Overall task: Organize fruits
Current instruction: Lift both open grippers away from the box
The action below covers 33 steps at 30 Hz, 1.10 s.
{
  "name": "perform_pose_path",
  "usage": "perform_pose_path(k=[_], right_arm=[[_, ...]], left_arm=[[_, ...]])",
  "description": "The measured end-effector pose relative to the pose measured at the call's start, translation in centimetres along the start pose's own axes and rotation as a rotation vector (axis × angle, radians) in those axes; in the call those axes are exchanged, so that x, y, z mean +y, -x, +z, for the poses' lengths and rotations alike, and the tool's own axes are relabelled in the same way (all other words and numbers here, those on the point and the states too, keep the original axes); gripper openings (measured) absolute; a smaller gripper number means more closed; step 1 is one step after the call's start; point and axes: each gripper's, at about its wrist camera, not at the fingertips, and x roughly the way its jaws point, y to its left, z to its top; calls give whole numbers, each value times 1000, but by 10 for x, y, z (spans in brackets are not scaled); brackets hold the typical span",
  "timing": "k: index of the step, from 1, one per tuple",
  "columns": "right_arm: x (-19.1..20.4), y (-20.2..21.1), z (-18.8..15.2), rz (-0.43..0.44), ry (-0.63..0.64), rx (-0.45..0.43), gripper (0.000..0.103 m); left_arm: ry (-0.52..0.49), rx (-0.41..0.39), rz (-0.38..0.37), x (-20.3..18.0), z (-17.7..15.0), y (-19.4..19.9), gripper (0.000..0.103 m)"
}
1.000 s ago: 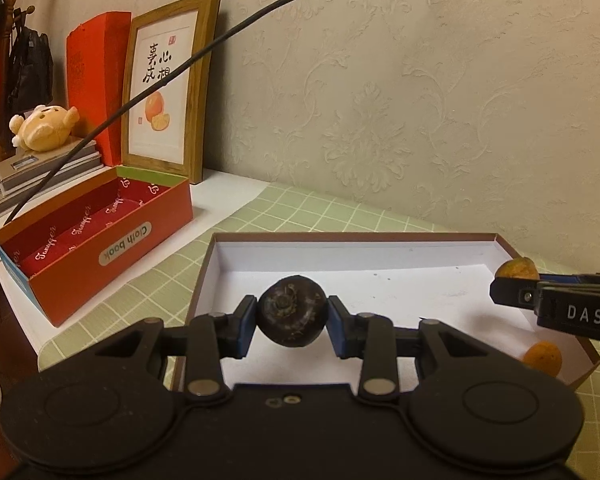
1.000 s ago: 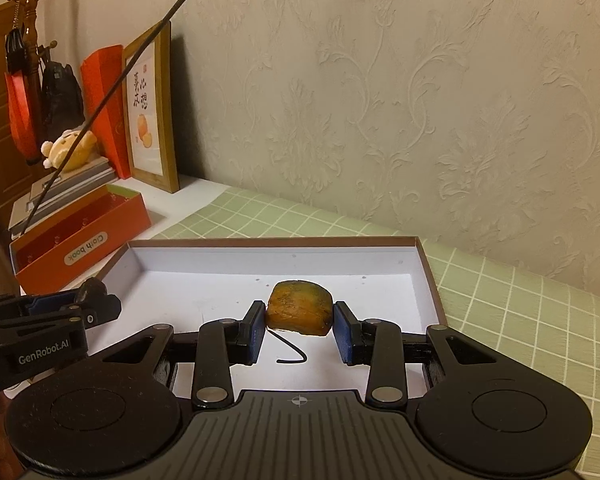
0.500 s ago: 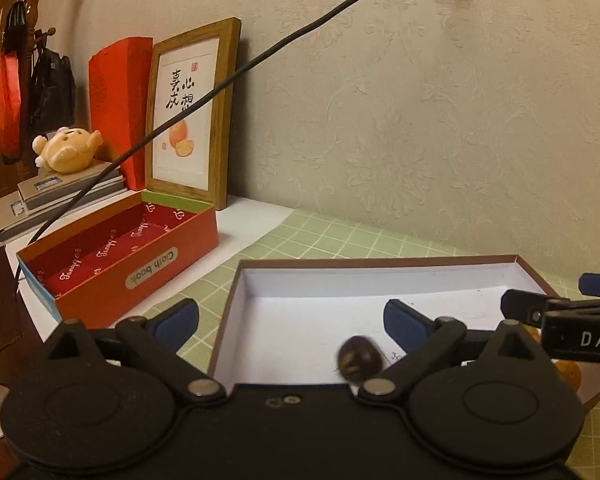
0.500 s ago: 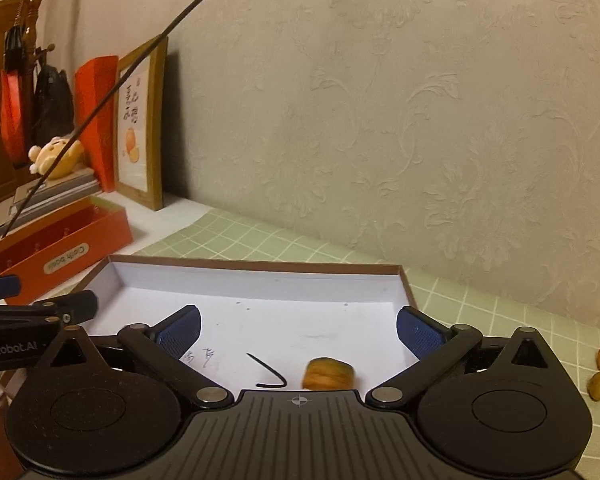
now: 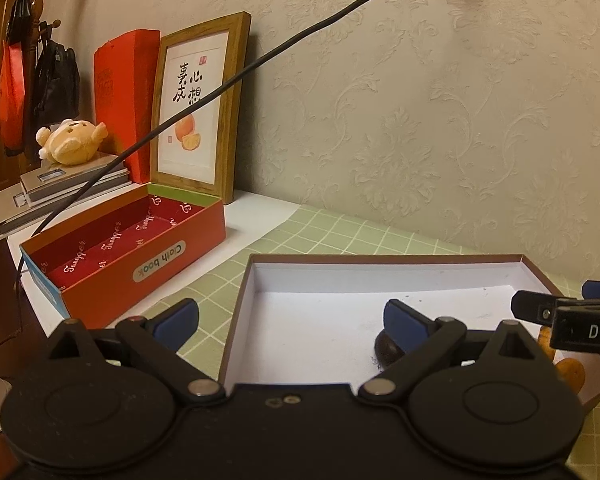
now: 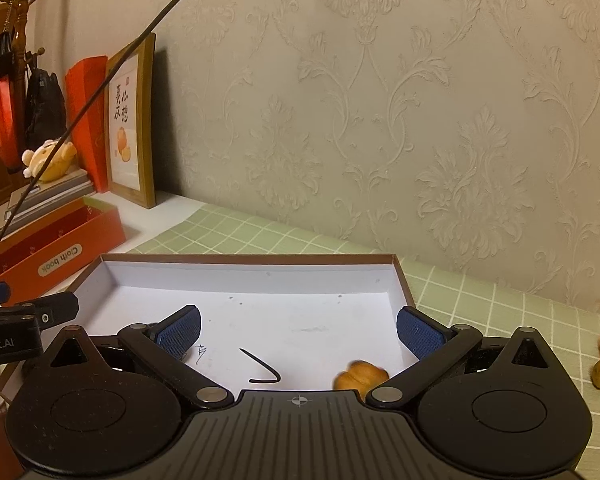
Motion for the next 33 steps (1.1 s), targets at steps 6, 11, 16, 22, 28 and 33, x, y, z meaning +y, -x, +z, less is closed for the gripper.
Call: perform_pose_path(k=[6,11,16,22,28,33], right_arm=[[0,0,-1,-6,-1,-1,103],[2,-1,-1,2,-1,5,103],[2,2,-1,0,1,4,103],[-5,14,3,-6,-11,-11,103],[-18,40,7,-33,-20,-37,103],[-36,68,7,-66,-42,-60,103]], left_arm=[[4,2,4,6,-1,0,93],[3,6,4,7,-2,0,93],[2,3,6,7,-2,1,93],[-3,-5,-7,6,2,10,93],[-26,-17,-51,-4,6,28,95],[-31,-33,-92,-20,7,44,96]])
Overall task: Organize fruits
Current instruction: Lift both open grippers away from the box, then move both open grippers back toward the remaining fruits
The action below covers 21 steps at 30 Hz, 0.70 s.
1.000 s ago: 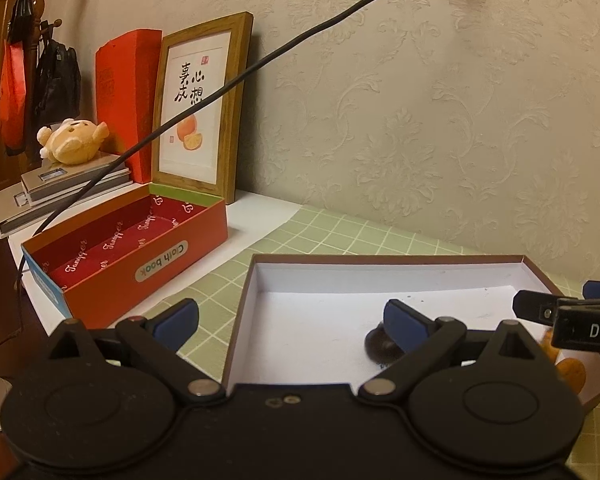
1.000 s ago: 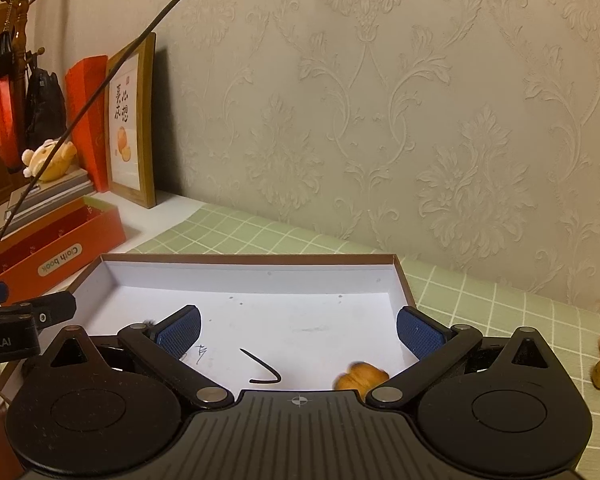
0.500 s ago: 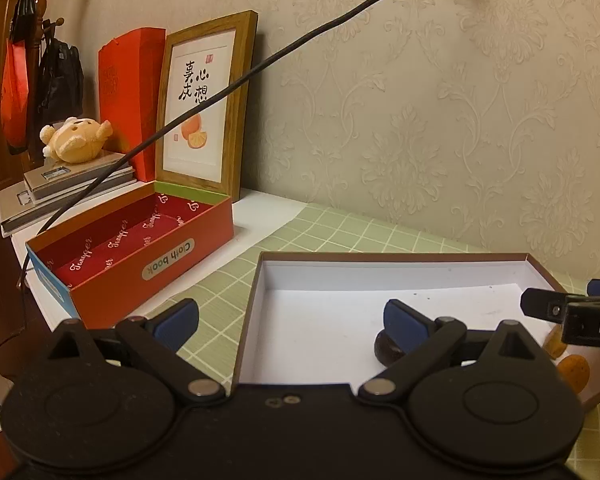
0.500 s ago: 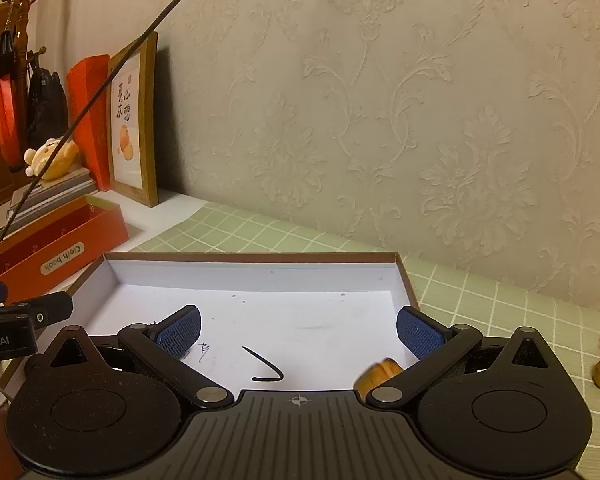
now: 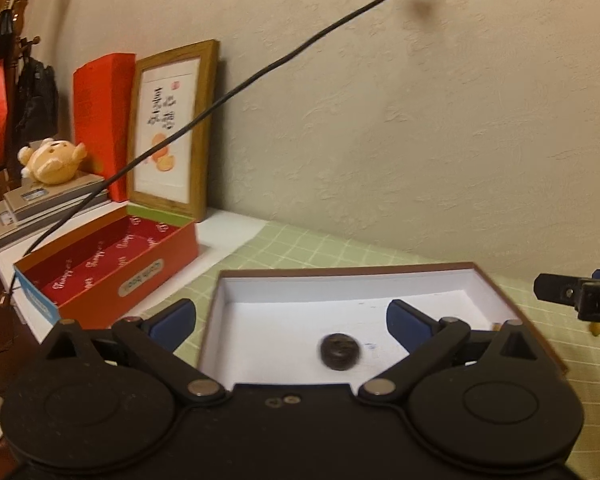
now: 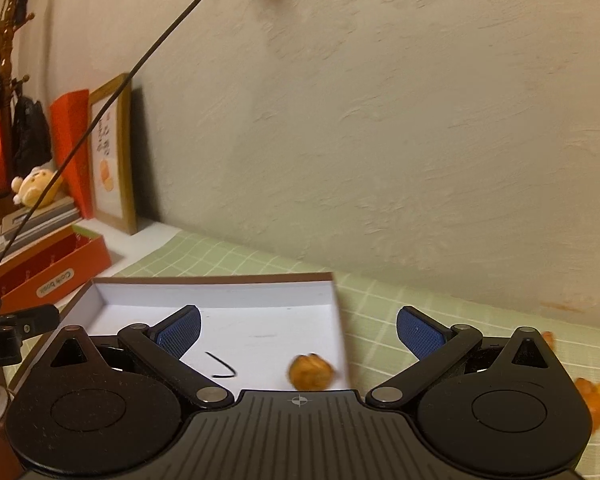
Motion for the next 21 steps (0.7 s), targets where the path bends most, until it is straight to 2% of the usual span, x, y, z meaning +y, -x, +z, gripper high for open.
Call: perform_pose_path(k=[10,21], right_arm=[[-55,62,-3,-126,-46,-51,103],[-116,123,-21,-277,-72,-59,103]], left_arm=[[-74,-12,-86,-47,1,16,96],[-135,-12,-188,-103,-7,32,96]])
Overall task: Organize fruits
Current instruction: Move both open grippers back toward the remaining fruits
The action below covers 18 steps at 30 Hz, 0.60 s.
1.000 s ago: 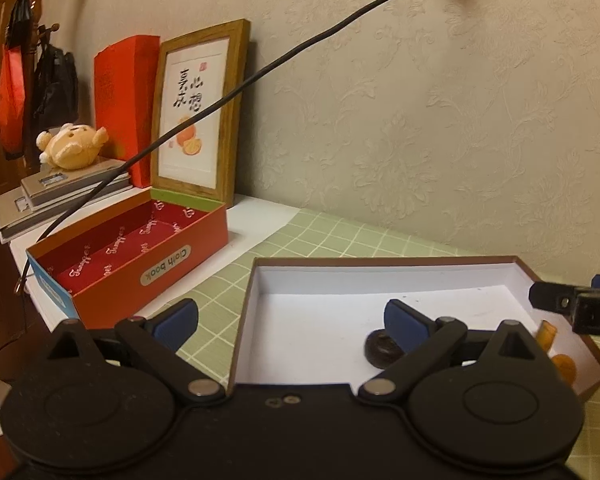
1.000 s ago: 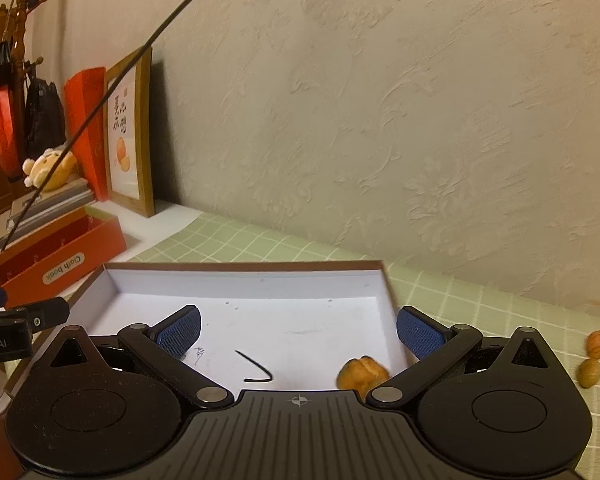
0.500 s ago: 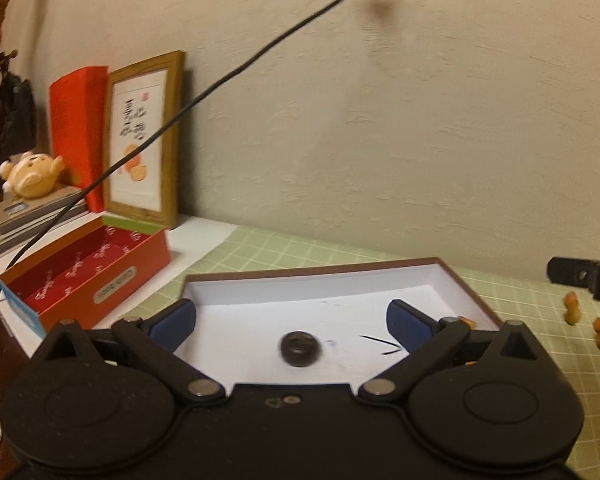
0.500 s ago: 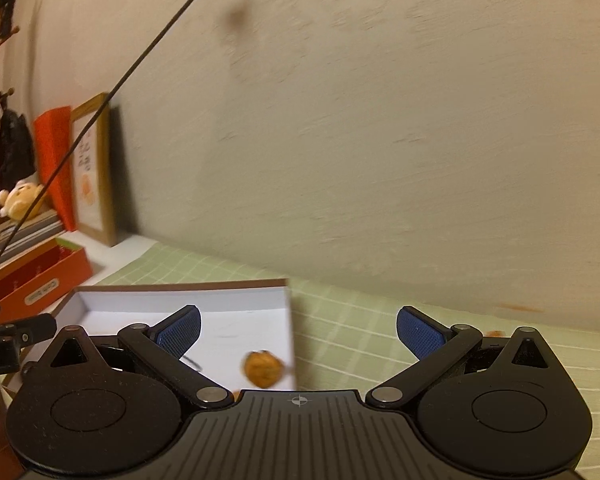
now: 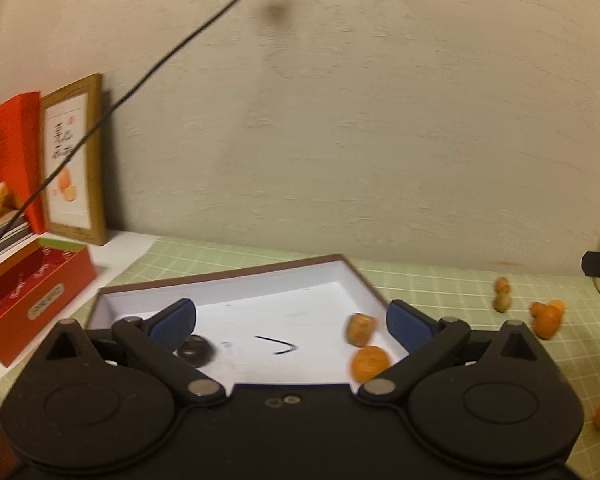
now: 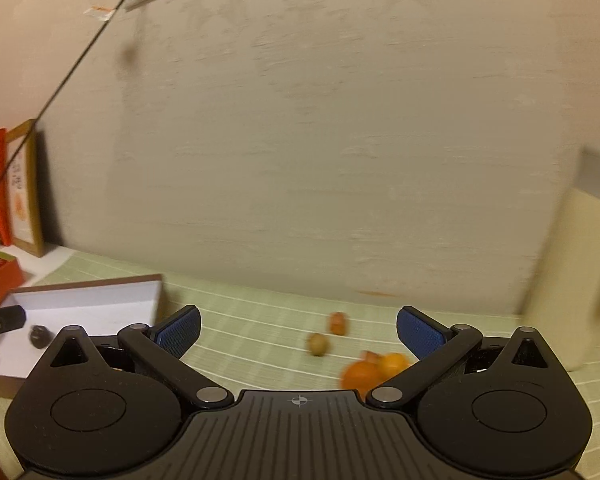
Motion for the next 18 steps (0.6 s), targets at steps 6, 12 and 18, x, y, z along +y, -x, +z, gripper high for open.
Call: perform_pose_path(k=[6,12,18], right_arm=[[-47,20,-5,-90,-66,-8,103],[-81,35,-11,-146,-84,-5,103],[-106,46,-18,-176,-95,0,103]], left_arm=[[-38,-5,-61,-35,-2,3,94],[-50,12,-101,-62,-6,-5,93],[-81,29,-157,-98,-11,-12,92]])
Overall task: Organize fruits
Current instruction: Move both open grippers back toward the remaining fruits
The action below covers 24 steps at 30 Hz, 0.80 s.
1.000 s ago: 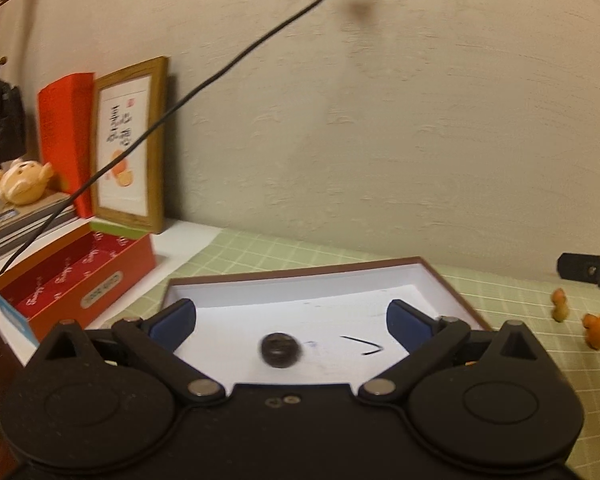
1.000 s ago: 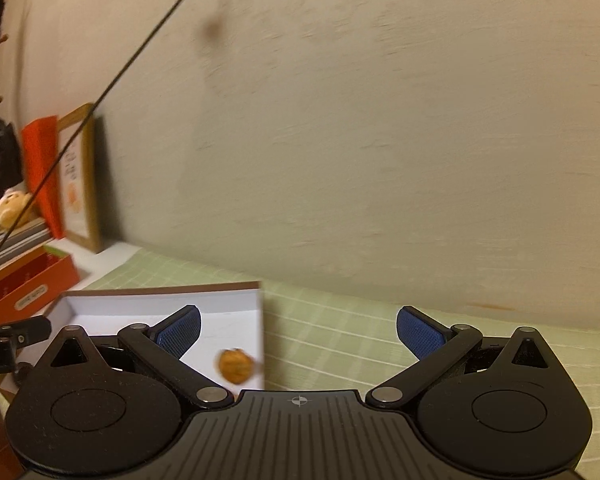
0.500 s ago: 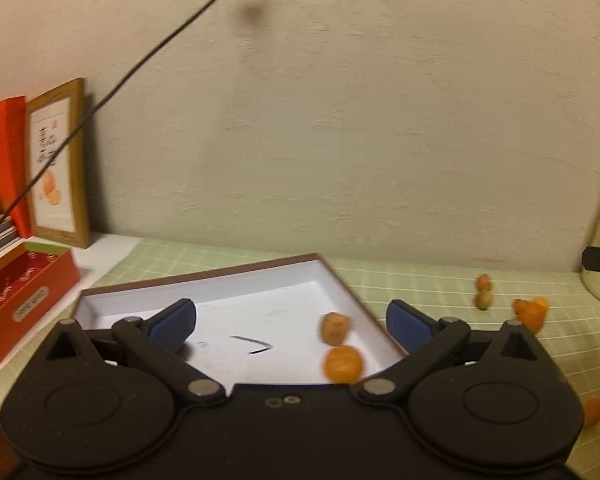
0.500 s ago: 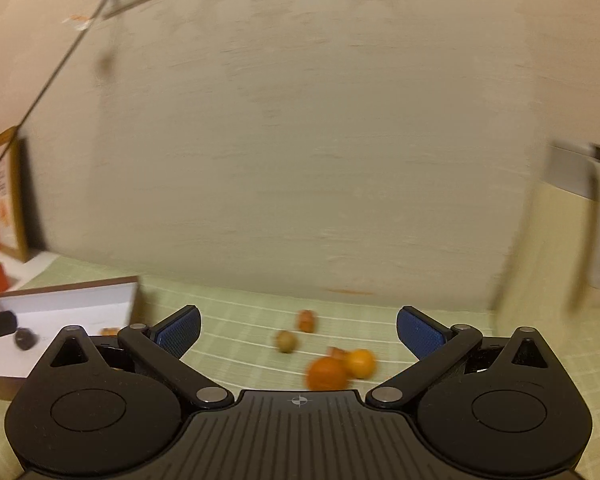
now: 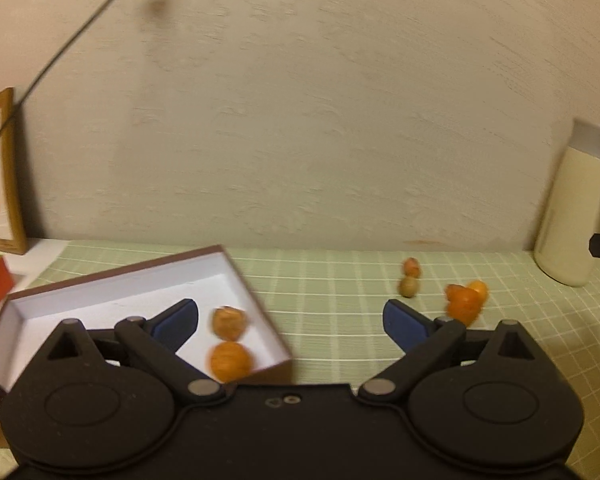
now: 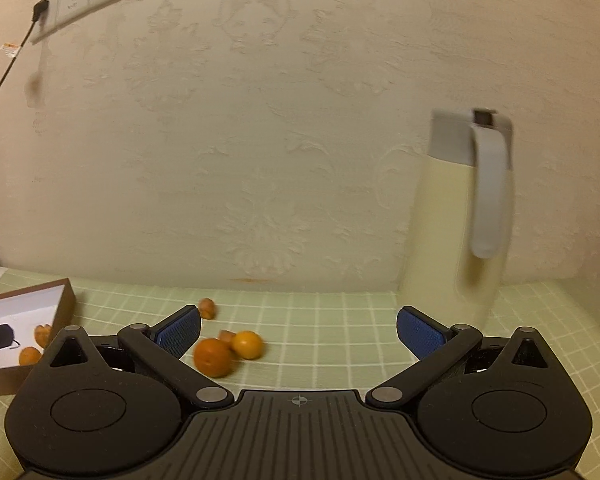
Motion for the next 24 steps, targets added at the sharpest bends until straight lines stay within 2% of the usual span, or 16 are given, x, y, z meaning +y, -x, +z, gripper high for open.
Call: perform_pose_path(k=[12,20,24], right_arm=[[-56,11,-15,-100,-20,16,103],[-107,9,-29,-184,-75,48,103],[-121,0,-31,-212,-83,59,103]], left_arm=[[-60,31,-107,-74,-6,-33,89],[-65,60,-166,-121,-7,-74,83],[-91,81,-187,-143,-9,-95,73]])
